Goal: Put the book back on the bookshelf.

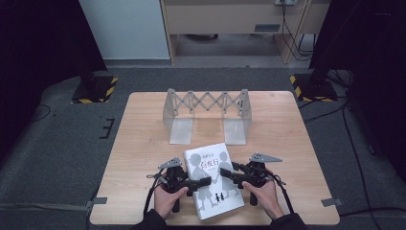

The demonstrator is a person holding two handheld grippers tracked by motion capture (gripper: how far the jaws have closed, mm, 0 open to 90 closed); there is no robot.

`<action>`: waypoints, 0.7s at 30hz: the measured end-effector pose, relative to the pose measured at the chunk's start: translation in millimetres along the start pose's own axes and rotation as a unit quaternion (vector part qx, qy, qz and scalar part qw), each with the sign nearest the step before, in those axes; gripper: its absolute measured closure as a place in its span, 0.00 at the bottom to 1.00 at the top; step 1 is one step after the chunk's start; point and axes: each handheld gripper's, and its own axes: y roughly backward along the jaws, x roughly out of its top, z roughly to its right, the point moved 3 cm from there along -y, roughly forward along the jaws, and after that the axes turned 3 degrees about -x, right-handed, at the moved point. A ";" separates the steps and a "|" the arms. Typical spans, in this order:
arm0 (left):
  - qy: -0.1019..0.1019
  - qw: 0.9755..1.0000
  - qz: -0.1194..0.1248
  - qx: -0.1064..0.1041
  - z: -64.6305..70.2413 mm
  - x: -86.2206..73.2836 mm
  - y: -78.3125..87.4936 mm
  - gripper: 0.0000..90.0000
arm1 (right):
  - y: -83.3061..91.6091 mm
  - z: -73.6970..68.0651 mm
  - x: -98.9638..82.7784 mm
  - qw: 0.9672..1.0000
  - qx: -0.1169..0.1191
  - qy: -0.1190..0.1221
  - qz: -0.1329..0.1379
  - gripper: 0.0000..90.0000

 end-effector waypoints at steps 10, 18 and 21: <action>-0.031 0.999 0.042 0.005 9.9 24.3 0.5 0.45 | 17.8 -8.4 18.7 0.997 -0.009 0.054 0.059 0.61; -0.055 0.996 0.069 0.013 15.1 29.6 -5.7 0.45 | 25.4 -6.1 20.8 0.995 -0.008 0.056 0.082 0.62; -0.060 0.995 0.071 0.021 15.3 29.0 -7.0 0.44 | 25.7 -5.8 20.7 0.995 -0.008 0.057 0.083 0.62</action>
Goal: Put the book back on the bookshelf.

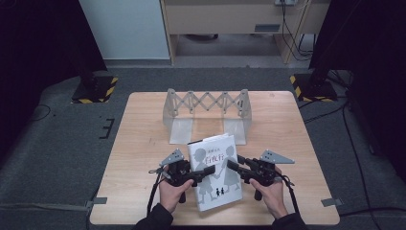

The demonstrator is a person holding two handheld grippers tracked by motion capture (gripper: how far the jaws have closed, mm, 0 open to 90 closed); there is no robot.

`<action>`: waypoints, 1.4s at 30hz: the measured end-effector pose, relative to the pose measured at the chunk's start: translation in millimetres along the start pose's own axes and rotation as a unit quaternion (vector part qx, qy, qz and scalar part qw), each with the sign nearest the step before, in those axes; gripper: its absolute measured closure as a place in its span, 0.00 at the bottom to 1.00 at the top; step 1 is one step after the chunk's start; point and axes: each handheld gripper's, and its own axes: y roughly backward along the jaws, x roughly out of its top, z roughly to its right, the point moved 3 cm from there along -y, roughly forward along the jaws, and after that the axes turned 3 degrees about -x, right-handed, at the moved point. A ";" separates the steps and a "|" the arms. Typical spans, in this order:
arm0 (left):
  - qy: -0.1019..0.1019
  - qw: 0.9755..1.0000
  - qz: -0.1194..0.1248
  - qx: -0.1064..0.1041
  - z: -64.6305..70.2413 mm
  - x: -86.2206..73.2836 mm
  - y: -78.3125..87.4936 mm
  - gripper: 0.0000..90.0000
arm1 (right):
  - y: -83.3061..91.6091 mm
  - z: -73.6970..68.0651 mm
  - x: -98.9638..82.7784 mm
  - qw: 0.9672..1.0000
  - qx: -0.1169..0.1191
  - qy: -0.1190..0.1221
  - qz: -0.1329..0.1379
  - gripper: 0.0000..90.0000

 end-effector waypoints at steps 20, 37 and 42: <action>0.031 0.999 0.018 -0.020 -0.8 -3.8 -3.5 0.49 | 1.5 4.4 -2.2 1.000 0.005 -0.013 -0.001 0.63; 0.055 0.998 0.027 -0.032 3.3 -0.7 -1.8 0.54 | 1.5 -0.4 1.3 1.000 0.024 0.003 0.013 0.64; 0.055 0.998 0.026 -0.026 5.1 3.8 3.3 0.56 | 4.5 2.7 2.2 1.000 0.021 -0.003 0.015 0.60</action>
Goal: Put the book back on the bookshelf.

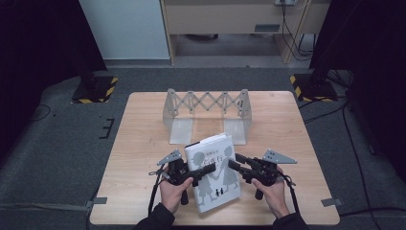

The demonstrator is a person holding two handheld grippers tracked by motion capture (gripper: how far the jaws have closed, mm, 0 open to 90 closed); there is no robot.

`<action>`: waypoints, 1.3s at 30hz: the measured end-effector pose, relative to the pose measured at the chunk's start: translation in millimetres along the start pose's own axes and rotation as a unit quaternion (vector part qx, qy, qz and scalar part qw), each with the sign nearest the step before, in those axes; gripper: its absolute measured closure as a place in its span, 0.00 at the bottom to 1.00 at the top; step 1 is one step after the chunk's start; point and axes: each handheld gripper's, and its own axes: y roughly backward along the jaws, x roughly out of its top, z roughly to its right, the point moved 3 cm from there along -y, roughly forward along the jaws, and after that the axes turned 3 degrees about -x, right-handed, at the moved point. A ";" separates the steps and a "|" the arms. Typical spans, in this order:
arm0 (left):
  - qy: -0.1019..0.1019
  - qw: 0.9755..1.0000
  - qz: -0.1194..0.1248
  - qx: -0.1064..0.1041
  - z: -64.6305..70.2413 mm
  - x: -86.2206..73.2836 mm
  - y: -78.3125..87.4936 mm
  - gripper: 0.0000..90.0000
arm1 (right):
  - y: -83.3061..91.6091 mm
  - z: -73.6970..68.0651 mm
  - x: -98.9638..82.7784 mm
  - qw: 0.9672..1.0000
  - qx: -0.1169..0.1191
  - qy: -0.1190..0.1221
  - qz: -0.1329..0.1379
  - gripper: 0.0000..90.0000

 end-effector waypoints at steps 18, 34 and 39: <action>-0.060 0.994 0.010 0.094 8.1 45.3 48.7 0.57 | 33.1 55.3 -8.4 0.983 -0.175 -0.008 -0.049 0.47; -0.096 0.980 0.084 0.153 16.8 91.4 108.1 0.57 | 34.9 89.7 -37.0 0.924 -0.311 0.067 -0.213 0.24; -0.113 0.972 0.094 0.183 12.9 103.4 120.1 0.57 | 35.5 93.1 -36.7 0.918 -0.327 0.064 -0.214 0.18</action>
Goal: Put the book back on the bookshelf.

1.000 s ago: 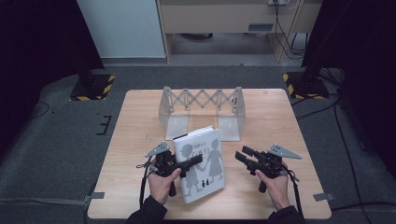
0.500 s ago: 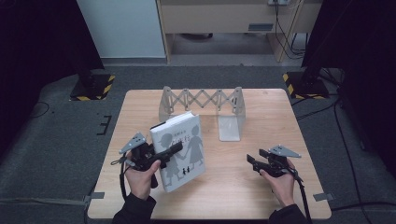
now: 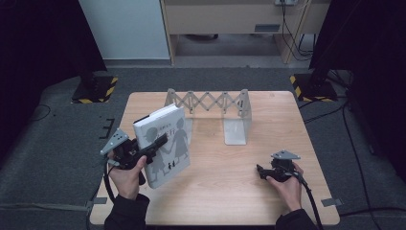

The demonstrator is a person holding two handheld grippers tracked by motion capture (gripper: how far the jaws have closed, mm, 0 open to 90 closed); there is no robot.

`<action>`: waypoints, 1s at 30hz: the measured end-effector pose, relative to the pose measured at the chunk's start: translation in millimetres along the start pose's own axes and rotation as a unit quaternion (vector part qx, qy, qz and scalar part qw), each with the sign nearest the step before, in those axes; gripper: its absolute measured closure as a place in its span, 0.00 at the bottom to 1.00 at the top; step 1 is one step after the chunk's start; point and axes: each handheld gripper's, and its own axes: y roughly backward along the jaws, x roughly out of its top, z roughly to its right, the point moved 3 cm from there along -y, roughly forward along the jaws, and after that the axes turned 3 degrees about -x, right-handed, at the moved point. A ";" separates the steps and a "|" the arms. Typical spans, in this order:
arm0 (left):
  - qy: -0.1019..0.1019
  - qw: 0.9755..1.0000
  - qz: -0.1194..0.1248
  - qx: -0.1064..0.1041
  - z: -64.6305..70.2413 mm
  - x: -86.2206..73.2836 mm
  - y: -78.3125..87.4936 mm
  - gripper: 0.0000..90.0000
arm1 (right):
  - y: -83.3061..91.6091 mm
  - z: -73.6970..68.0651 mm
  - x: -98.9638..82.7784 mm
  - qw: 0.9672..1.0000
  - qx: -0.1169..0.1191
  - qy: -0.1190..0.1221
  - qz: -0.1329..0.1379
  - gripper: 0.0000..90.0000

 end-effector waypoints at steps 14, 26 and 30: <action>-0.015 0.998 0.019 0.059 -35.8 28.3 -15.1 0.57 | -2.2 1.0 0.0 1.000 -0.002 -0.001 -0.010 0.09; -0.034 0.993 0.016 0.112 -56.6 36.4 -70.4 0.57 | -3.3 0.1 0.4 1.000 0.002 0.002 -0.015 0.04; -0.031 0.992 0.011 0.120 -60.2 32.5 -84.7 0.57 | -3.3 0.0 0.4 1.000 0.002 0.002 -0.016 0.04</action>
